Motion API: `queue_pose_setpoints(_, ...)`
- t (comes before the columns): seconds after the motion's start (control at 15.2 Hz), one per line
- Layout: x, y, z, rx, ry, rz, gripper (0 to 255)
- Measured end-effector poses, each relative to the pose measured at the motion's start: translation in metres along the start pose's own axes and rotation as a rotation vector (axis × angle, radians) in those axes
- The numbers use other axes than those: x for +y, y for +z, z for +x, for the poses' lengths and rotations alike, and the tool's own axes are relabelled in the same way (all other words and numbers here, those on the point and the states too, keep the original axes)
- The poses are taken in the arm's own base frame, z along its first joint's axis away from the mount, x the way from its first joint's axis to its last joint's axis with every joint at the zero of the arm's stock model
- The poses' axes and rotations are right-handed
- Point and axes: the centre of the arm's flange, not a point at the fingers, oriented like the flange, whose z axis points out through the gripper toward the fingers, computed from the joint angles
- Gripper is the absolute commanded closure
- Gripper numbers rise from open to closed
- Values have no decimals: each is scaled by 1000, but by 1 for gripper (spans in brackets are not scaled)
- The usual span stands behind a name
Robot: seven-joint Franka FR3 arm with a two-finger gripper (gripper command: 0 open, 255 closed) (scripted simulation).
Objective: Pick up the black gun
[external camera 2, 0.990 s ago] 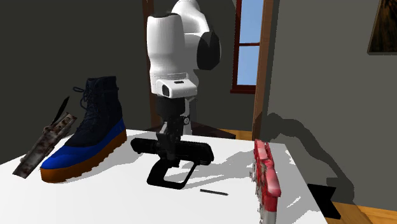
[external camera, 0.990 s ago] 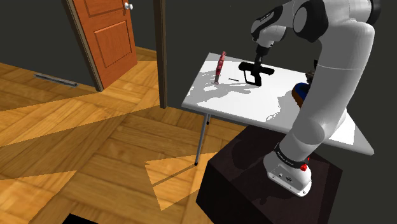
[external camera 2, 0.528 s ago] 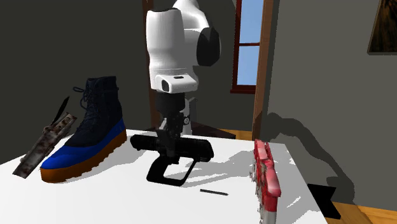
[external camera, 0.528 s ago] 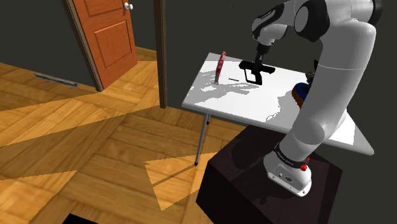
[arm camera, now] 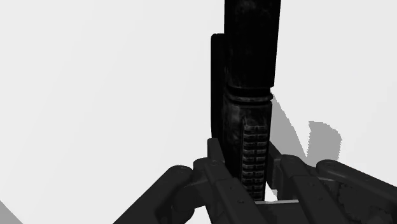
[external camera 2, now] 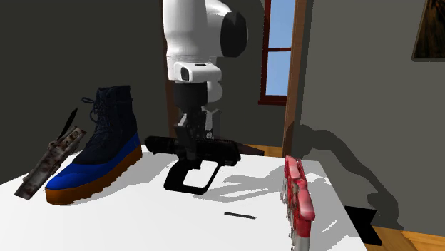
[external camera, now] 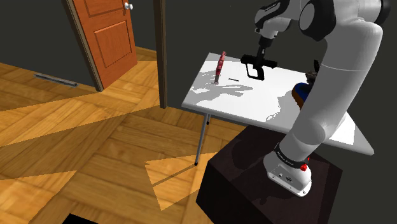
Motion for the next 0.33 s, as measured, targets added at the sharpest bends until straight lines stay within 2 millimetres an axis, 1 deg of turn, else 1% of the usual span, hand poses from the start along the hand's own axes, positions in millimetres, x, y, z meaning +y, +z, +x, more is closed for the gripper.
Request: queue_pose_setpoints(0.33,-1,-25,0,0,0,0,255)
